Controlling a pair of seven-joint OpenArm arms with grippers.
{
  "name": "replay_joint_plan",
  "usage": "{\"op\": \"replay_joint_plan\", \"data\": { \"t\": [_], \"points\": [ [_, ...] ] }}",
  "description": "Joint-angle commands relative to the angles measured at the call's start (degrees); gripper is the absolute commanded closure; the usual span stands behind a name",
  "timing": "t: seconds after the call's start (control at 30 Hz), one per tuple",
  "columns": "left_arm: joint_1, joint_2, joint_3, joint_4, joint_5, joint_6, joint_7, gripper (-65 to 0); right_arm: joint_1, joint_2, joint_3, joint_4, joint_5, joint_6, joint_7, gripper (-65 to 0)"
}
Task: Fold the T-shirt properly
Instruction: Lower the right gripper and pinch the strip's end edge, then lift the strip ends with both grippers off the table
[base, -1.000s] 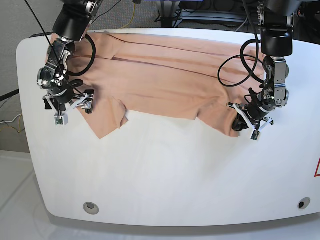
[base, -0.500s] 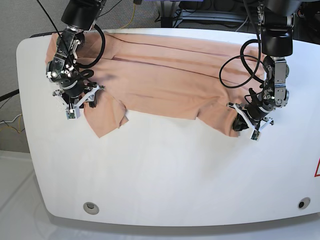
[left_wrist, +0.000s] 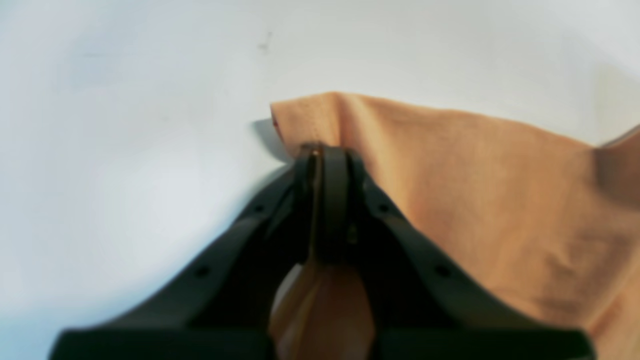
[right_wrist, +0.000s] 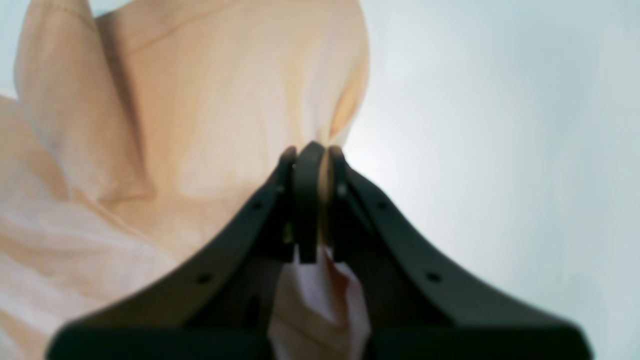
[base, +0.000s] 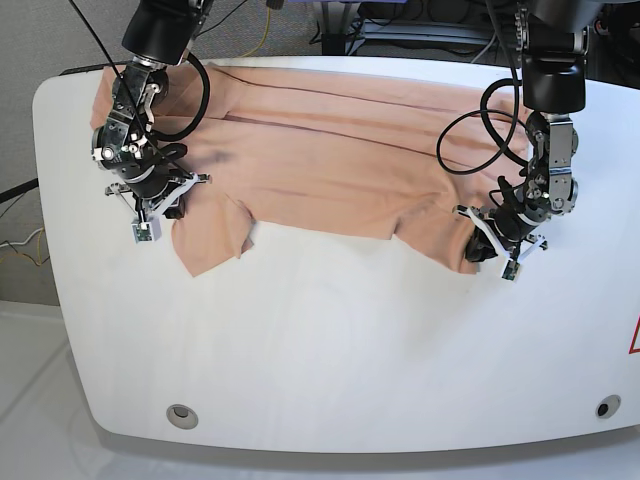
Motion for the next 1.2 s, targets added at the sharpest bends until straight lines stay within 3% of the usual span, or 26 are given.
{"op": "replay_joint_plan", "data": {
  "t": [0.0,0.3,0.5,0.7,0.9,1.17],
  "points": [
    [0.22,-0.74,-0.04,0.41,1.12,0.31,2.15,-1.7,1.71,0.56,0.07,1.23,0.68,0.16,-0.65,0.0],
    [0.39,-0.74,-0.04,0.41,1.12,0.49,2.24,-1.7,1.09,0.21,0.07,5.18,0.68,0.16,-2.15,0.0],
    [0.75,-2.15,-0.04,2.08,1.29,0.66,4.52,-1.7,0.04,0.12,0.07,9.40,0.86,-0.01,-6.10,0.0],
    [2.86,-2.50,-0.04,6.30,1.29,3.65,5.84,-1.7,-0.23,-0.67,0.07,13.01,0.94,0.16,-9.27,0.0],
    [5.05,-3.99,0.05,10.52,1.47,4.09,7.51,-1.7,-2.42,-1.81,0.07,17.84,0.94,0.16,-9.71,0.0],
    [6.72,-3.73,0.05,15.18,8.68,4.09,9.10,-1.7,-4.01,-3.04,-0.81,19.33,0.86,0.16,-11.38,0.0]
  ]
}}
